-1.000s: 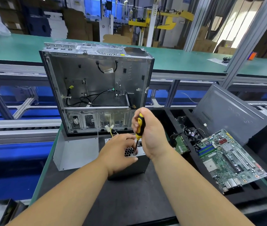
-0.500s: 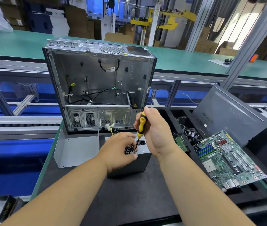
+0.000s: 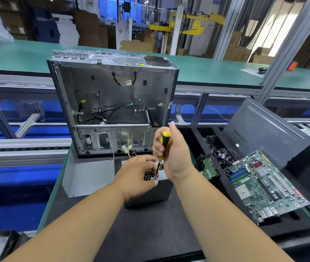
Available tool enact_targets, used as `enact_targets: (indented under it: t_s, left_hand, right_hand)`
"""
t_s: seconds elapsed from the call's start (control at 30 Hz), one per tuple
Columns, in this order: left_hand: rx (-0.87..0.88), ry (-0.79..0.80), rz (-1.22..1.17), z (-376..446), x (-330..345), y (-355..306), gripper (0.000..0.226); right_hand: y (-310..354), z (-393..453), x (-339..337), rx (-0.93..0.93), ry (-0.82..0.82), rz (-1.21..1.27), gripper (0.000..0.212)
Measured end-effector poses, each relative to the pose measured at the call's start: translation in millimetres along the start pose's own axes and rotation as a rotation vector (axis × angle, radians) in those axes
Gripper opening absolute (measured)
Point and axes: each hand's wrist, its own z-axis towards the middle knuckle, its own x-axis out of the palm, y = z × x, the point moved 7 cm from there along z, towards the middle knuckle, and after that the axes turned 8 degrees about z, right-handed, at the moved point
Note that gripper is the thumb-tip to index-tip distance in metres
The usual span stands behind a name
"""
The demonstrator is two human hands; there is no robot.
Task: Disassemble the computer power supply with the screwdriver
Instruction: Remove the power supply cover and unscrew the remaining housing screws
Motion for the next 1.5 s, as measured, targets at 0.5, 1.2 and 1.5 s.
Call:
enact_targets:
  t_s: [0.5,1.2,1.5]
  left_hand:
    - [-0.002,0.002,-0.019,1.3,-4.0,-0.9,0.013]
    - [0.012,-0.014,-0.032,0.7,-2.6,0.1,0.017]
    - [-0.003,-0.019,-0.04,0.0,-2.5,0.8,0.029]
  right_hand:
    - [12.5,0.9,-15.7,-0.016,-0.061,-0.3,0.029]
    - [-2.4,-0.2,-8.6,0.076,0.014,-0.103,0.049]
    - [-2.6,0.9,-8.0,0.061,-0.072,0.049,0.066]
